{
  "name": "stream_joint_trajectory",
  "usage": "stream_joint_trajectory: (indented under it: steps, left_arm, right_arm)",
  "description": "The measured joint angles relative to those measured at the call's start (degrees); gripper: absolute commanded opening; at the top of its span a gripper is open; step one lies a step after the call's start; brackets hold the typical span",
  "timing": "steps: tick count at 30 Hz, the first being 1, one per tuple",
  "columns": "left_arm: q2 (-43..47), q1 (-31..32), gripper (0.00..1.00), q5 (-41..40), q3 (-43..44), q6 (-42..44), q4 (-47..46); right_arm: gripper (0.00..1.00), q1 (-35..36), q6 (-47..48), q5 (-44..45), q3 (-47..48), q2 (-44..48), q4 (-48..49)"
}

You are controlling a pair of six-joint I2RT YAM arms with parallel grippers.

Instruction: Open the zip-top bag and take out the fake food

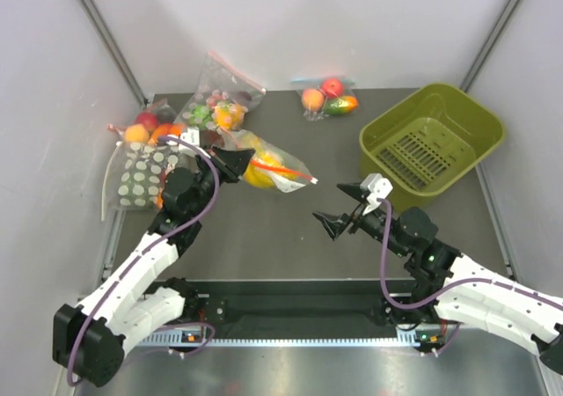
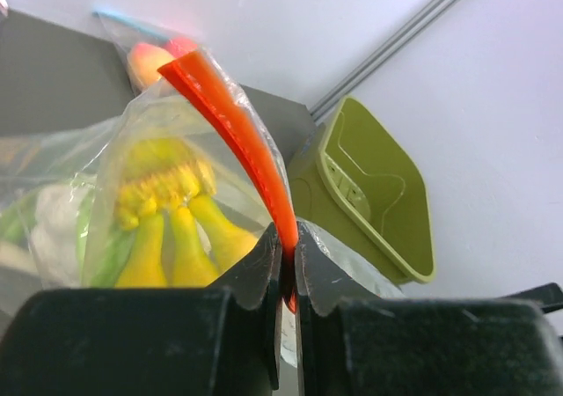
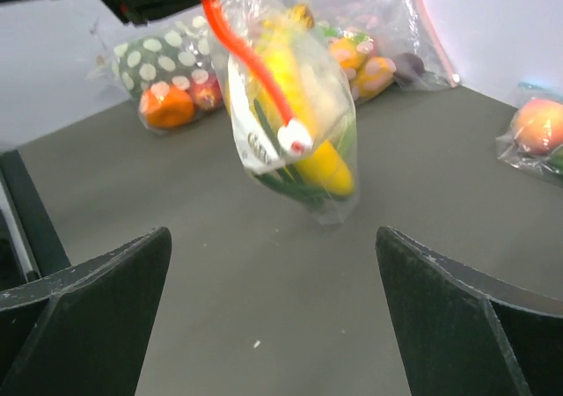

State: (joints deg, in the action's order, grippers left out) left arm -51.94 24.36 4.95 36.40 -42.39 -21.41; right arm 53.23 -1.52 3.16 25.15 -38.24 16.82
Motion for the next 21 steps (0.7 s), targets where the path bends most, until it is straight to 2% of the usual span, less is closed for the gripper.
stream_joint_trajectory:
  steps: [9,21]
  left_arm:
    - [2.82,-0.02,0.0,3.13,-6.47,-8.55,-1.62]
    - [6.49,-0.02,0.0,4.39,-6.91,-14.05,-3.06]
  right_arm:
    - [1.0,0.02,-2.67,-1.36,-6.32,-4.61,15.37]
    - [1.0,1.16,-3.69,-3.06,-9.53,-14.25,31.17]
